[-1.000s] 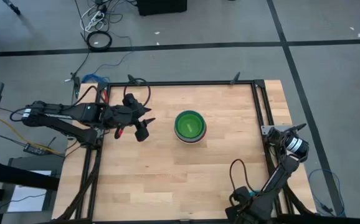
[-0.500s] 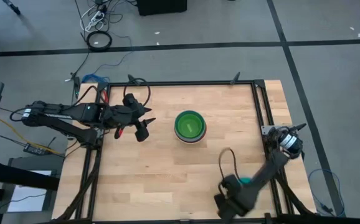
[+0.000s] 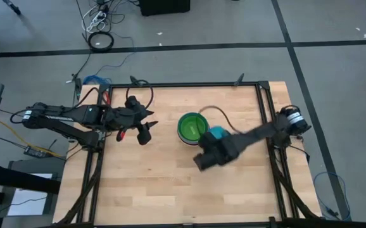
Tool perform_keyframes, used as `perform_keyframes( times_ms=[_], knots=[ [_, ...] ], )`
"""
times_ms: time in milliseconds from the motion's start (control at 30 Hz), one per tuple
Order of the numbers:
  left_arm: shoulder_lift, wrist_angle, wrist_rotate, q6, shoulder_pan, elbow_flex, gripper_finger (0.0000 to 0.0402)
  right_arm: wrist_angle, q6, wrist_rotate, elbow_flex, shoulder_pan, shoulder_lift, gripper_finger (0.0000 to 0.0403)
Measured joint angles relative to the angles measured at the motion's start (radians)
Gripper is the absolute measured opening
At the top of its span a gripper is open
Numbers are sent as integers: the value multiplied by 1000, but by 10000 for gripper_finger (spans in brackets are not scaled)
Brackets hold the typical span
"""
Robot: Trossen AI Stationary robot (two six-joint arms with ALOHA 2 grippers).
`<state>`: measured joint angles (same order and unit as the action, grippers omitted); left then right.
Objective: Nest bowls inside each other
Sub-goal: Stack the light blue bowl on the light green bowl
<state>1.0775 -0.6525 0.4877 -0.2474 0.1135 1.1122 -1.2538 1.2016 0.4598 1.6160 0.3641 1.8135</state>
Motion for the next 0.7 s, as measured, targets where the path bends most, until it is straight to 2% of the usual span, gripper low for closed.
perform_keyframes(
  times_ms=[133,300,467,633,700],
  knots=[
    [0,-15,0,0,0,0,202,117,-277,0,84,-105,-1,0],
    [0,-27,4,-18,0,0,202,292,-509,-116,104,-211,0,0],
    [0,-50,5,-35,0,0,202,259,-550,-194,102,-270,55,0],
    [0,-78,8,-50,0,0,202,267,-571,-279,103,-274,112,0],
    [0,-81,9,-52,0,0,202,266,-589,-283,103,-274,136,0]
  ],
)
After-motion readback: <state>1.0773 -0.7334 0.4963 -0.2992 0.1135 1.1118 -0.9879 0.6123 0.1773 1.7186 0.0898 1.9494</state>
